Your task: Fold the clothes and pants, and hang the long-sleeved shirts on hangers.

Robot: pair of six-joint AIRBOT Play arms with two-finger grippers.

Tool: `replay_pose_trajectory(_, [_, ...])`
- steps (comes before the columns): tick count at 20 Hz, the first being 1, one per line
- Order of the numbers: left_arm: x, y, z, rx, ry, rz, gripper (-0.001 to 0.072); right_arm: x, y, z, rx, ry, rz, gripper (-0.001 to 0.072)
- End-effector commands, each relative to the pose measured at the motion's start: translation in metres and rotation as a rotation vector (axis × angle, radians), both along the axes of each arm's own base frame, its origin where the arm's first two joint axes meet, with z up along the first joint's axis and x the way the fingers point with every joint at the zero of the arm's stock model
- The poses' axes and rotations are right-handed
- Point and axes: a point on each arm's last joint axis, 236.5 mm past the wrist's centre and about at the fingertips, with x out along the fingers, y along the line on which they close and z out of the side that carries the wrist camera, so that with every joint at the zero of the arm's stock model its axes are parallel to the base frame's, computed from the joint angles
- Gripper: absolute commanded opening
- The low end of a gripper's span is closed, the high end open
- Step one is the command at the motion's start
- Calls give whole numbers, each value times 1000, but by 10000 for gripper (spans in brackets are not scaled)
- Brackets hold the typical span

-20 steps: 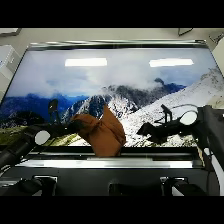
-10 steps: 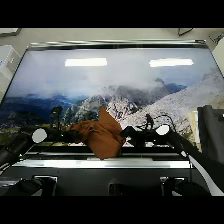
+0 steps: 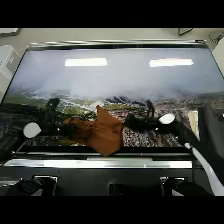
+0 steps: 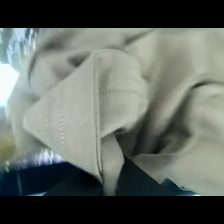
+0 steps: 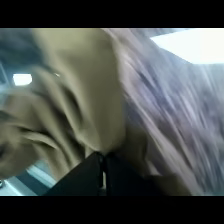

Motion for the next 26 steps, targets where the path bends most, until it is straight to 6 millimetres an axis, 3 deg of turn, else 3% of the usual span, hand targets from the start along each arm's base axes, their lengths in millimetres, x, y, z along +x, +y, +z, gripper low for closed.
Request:
replay_pose_trajectory(1, [48, 19, 105, -1, -268, 2, 34, 65, -73, 124, -138, -371, -33, 35])
replay_pose_trajectory(2, [62, 28, 161, -37, -395, 45, 34, 79, -101, 191, -185, -545, -84, 35])
replay_pose_trajectory(3, [67, 37, 218, -67, -522, 77, 34, 80, -124, 259, -228, -718, -135, 35])
replay_pose_trajectory(5, [54, 51, 332, -121, -791, 117, 34, 47, -151, 371, -300, -992, -209, 35])
replay_pose_trajectory(6, [37, 55, 380, -151, -910, 124, 34, 24, -155, 409, -332, -1089, -232, 36])
replay_pose_trajectory(7, [19, 55, 414, -192, -994, 124, 35, -2, -156, 438, -362, -1175, -245, 36])
replay_pose_trajectory(8, [2, 53, 436, -235, -1051, 119, 35, -24, -155, 455, -382, -1231, -254, 36])
replay_pose_trajectory(10, [-22, 53, 447, -260, -1080, 107, 35, -56, -153, 460, -435, -1264, -233, 36])
replay_pose_trajectory(12, [-30, 52, 433, -241, -1034, 93, 34, -71, -151, 440, -468, -1191, -190, 36])
replay_pose_trajectory(15, [-23, 50, 403, -216, -946, 83, 34, -78, -148, 399, -517, -1046, -84, 36])
replay_pose_trajectory(16, [-17, 49, 387, -208, -908, 84, 34, -77, -152, 375, -533, -948, -55, 36])
replay_pose_trajectory(18, [5, 45, 328, -180, -774, 89, 34, -70, -162, 311, -554, -708, 12, 36])
replay_pose_trajectory(20, [33, 43, 254, -153, -637, 111, 35, -45, -173, 247, -555, -532, 36, 36])
replay_pose_trajectory(22, [70, 41, 187, -154, -571, 164, 34, 1, -175, 190, -493, -454, -16, 36])
replay_pose_trajectory(24, [102, 37, 131, -180, -504, 223, 34, 50, -169, 147, -361, -397, -126, 37])
replay_pose_trajectory(26, [120, 27, 81, -208, -376, 260, 35, 83, -161, 116, -221, -291, -230, 37])
